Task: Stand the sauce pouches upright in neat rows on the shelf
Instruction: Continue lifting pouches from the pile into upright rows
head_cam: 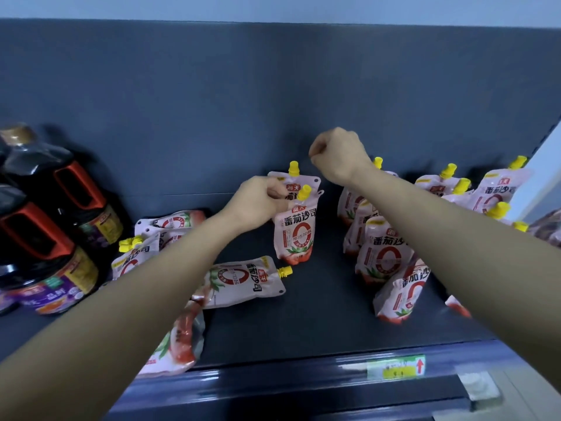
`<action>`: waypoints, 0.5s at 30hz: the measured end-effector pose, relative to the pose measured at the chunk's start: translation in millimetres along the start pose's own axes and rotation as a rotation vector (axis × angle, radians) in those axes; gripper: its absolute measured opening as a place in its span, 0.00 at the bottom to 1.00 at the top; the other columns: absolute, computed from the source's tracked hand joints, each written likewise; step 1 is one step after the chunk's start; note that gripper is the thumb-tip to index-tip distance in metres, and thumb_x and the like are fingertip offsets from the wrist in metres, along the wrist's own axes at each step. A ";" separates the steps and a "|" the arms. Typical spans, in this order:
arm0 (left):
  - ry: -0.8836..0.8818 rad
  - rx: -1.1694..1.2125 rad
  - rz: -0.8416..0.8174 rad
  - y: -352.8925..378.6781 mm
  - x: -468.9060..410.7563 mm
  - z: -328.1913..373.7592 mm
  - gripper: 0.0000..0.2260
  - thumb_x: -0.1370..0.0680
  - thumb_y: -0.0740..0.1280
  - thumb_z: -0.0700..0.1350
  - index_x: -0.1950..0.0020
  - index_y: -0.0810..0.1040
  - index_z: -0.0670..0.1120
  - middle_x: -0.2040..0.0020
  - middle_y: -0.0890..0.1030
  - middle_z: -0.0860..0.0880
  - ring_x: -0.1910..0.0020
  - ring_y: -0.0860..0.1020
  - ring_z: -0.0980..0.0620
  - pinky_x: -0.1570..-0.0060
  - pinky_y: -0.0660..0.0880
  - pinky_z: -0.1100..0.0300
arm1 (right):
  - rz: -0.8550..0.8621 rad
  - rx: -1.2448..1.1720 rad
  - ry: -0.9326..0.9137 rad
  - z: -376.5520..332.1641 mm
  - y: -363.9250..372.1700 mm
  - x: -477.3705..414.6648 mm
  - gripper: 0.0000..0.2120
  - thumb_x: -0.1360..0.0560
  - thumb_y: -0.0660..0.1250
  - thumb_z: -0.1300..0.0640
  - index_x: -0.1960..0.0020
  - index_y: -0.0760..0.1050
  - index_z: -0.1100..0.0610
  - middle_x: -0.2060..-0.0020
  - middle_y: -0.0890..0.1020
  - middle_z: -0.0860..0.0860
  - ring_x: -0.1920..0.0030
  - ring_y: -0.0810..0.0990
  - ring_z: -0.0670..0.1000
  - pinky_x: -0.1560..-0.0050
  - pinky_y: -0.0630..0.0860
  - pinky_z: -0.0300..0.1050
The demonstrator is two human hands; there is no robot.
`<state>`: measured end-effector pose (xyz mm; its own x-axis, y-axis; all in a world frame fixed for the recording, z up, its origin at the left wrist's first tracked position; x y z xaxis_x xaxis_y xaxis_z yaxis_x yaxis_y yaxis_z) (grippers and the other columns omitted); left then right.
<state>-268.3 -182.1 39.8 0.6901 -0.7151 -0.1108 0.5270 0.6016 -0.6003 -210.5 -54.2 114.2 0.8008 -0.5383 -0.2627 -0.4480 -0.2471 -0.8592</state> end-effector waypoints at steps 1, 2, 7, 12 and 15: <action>0.004 -0.005 0.025 -9.4 3.2 1.1 0.05 0.27 0.71 0.42 0.52 0.79 0.47 0.52 0.80 0.51 0.53 0.77 0.56 0.57 0.70 0.72 | 0.004 -0.009 -0.020 -6.1 -2.5 2.9 0.15 0.27 0.59 0.65 0.48 0.82 0.57 0.47 0.83 0.57 0.46 0.81 0.59 0.45 0.79 0.51; 0.010 -0.021 0.052 -18.7 7.2 2.1 0.06 0.27 0.71 0.42 0.52 0.78 0.48 0.53 0.80 0.51 0.54 0.77 0.56 0.59 0.69 0.74 | 0.002 -0.018 -0.043 -12.8 -4.0 6.5 0.14 0.27 0.59 0.64 0.49 0.82 0.57 0.48 0.84 0.57 0.47 0.81 0.60 0.45 0.79 0.51; -0.006 -0.162 0.165 -56.1 34.9 -4.8 0.08 0.28 0.71 0.42 0.50 0.79 0.46 0.54 0.80 0.50 0.54 0.77 0.54 0.57 0.68 0.70 | -0.029 -0.096 -0.167 -52.1 -0.6 32.2 0.08 0.27 0.63 0.60 0.53 0.81 0.57 0.52 0.84 0.56 0.50 0.82 0.57 0.46 0.79 0.49; -0.089 -0.229 0.269 -84.2 75.8 -27.3 0.08 0.28 0.71 0.41 0.50 0.79 0.46 0.54 0.80 0.50 0.55 0.78 0.53 0.53 0.70 0.62 | -0.194 -0.053 -0.305 -91.0 41.1 62.9 0.08 0.26 0.66 0.54 0.57 0.79 0.58 0.54 0.84 0.57 0.51 0.82 0.59 0.46 0.78 0.53; -0.145 -0.322 0.341 -103.4 106.1 -43.8 0.07 0.28 0.70 0.40 0.51 0.80 0.44 0.57 0.80 0.49 0.59 0.78 0.50 0.58 0.72 0.61 | -0.348 0.000 -0.322 -97.4 85.0 80.0 0.13 0.26 0.69 0.50 0.55 0.80 0.61 0.56 0.83 0.58 0.53 0.81 0.60 0.49 0.78 0.51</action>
<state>-271.3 -335.8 55.4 0.8706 -0.4259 -0.2465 0.0942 0.6359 -0.7660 -223.3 -196.8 62.9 0.9859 -0.1462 -0.0818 -0.1311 -0.3690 -0.9202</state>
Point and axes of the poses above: each hand's wrist, its own x-axis away from the middle knuckle, its own y-axis out of the palm, z = x × y, the point moved 10 cm from there along -x, towards the middle knuckle
